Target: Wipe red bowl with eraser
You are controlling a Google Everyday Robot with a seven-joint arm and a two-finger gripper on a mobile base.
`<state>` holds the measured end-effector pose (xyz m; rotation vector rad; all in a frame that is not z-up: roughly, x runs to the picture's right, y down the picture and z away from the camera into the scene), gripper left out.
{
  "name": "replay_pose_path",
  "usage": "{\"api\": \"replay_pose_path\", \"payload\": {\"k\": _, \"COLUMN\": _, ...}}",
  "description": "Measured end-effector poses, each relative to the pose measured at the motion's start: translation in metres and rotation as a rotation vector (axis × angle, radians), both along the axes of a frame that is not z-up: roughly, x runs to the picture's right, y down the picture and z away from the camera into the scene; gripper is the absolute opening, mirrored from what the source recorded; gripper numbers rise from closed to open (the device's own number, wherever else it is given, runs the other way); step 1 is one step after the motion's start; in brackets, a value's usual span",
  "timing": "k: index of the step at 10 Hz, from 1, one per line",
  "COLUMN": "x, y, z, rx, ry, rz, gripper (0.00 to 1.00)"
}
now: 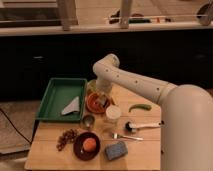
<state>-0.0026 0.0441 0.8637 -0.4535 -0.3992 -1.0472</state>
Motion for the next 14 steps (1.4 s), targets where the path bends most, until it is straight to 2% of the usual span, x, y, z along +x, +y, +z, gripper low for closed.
{"api": "replay_pose_path", "payload": {"k": 5, "x": 0.013, "y": 0.006, "z": 0.018, "rx": -0.015, "ry": 0.017, "rz": 0.038, "gripper": 0.0}}
{"api": "replay_pose_path", "payload": {"k": 7, "x": 0.019, "y": 0.003, "z": 0.023, "rx": -0.02, "ry": 0.026, "rz": 0.033, "gripper": 0.0}}
{"api": "replay_pose_path", "payload": {"k": 11, "x": 0.007, "y": -0.006, "z": 0.038, "rx": -0.022, "ry": 0.015, "rz": -0.037, "gripper": 0.0}}
{"api": "replay_pose_path", "payload": {"k": 14, "x": -0.031, "y": -0.009, "z": 0.044, "rx": -0.023, "ry": -0.044, "rz": -0.107, "gripper": 0.0}}
